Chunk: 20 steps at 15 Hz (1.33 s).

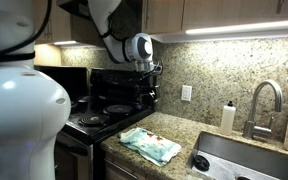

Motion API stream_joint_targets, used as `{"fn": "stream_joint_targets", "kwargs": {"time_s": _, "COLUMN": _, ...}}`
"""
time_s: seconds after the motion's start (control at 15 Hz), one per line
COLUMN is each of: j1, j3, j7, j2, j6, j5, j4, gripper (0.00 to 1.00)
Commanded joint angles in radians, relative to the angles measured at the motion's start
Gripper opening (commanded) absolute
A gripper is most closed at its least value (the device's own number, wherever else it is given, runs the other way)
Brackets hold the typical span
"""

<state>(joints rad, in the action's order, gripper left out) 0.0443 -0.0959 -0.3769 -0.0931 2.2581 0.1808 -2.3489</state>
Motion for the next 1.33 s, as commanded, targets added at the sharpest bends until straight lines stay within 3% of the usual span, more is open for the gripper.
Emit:
{"fn": "stream_joint_targets", "kwargs": {"time_s": 0.0, "j1": -0.019, "j3": 0.02, "j7": 0.0, "j2": 0.003, "j6": -0.003, "j5": 0.001, "j4": 0.003, "gripper": 1.0}}
{"fn": "stream_joint_targets", "kwargs": {"time_s": 0.6, "j1": -0.045, "j3": 0.021, "j7": 0.005, "j2": 0.082, "j6": 0.037, "j5": 0.03, "j4": -0.016, "gripper": 1.0}}
{"fn": "stream_joint_targets", "kwargs": {"time_s": 1.27, "j1": -0.016, "j3": 0.13, "j7": 0.123, "j2": 0.323, "j6": 0.306, "j5": -0.048, "j4": -0.037, "gripper": 1.0}}
